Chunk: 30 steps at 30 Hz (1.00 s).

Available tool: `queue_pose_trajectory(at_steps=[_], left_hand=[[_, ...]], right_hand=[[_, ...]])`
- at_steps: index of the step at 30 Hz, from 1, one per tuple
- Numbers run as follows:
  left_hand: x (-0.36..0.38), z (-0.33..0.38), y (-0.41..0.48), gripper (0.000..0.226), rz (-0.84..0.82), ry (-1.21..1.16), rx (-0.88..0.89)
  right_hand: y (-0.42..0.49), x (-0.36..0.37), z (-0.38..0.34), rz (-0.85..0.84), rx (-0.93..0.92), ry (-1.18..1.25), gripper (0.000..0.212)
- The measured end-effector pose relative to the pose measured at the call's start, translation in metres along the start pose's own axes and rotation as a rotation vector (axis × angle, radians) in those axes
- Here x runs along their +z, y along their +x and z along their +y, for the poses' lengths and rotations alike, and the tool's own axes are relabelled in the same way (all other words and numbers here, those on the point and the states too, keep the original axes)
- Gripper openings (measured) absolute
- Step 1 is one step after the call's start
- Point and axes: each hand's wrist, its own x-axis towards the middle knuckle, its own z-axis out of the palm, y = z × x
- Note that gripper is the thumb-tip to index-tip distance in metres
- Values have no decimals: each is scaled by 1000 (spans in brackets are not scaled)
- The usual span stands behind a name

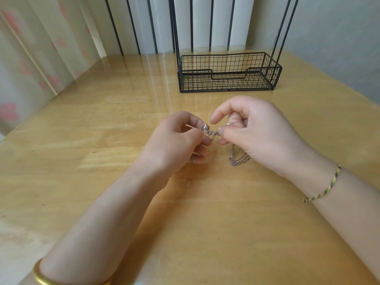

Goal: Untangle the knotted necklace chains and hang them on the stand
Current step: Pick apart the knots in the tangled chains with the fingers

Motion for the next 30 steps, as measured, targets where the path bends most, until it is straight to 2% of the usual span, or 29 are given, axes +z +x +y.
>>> queue_pose_trajectory(at_steps=[5,12,16,23,30], left_hand=[[-1,1,-1,24,-30,-65,18],[-2,3,-2,18,-132,-201,-31],[-4,4,-1,13,-112,-253,-62],[-5,5,-1,17,-144,-290,-101],[-5,6,0,14,-195,-460,-194]], right_hand=[[0,1,2,1,8,-8,11],[0,5,2,-20,62,31,12],[1,4,4,-19,89,30,11],[2,2,5,-3,133,108,13],[2,4,6,0,137,128,20]])
